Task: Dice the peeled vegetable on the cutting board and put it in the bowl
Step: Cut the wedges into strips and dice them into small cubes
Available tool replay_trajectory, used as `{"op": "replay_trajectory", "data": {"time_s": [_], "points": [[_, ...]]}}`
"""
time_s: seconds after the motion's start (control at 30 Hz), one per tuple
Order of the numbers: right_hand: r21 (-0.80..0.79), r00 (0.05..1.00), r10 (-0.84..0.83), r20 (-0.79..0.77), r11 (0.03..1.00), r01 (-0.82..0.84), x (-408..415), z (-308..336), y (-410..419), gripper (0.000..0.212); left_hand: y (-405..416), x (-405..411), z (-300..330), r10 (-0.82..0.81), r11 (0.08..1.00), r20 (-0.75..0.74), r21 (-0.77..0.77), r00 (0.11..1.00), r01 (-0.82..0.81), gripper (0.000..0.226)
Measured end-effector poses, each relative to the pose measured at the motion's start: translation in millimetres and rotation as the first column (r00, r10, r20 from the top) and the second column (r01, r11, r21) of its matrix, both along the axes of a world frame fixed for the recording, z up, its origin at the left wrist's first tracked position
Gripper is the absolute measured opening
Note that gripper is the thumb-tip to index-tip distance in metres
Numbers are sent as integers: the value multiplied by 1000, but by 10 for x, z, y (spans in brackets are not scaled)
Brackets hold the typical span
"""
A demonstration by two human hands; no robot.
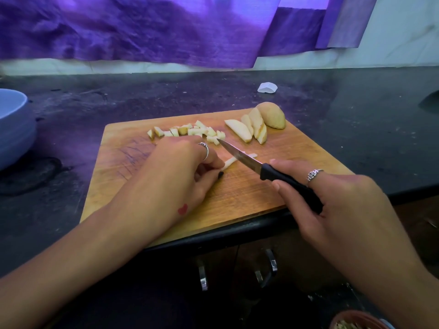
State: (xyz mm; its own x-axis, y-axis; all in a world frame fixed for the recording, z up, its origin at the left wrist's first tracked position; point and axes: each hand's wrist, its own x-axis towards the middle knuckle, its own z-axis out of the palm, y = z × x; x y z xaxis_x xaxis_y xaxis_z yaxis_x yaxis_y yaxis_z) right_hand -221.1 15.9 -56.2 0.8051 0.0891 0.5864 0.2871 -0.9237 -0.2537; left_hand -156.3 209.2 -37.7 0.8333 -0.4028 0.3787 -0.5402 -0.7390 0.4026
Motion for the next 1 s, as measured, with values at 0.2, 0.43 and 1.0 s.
{"op": "replay_trajectory", "data": {"time_s": [0.2,0.43,1.0], "points": [[-90,999,-43,-20,995,41,5,36,-8,21,-10,9,-13,4,1000,16,8,1000,-4,12],[-5,1000,-9,20,1000,9,-4,21,-22,28,-14,-2,-18,15,1000,5,-1,1000,-15,13],[-73,999,-46,-2,996,45,10,44,36,20,-26,-3,-18,27,999,-47,-45,999,-29,14]]}}
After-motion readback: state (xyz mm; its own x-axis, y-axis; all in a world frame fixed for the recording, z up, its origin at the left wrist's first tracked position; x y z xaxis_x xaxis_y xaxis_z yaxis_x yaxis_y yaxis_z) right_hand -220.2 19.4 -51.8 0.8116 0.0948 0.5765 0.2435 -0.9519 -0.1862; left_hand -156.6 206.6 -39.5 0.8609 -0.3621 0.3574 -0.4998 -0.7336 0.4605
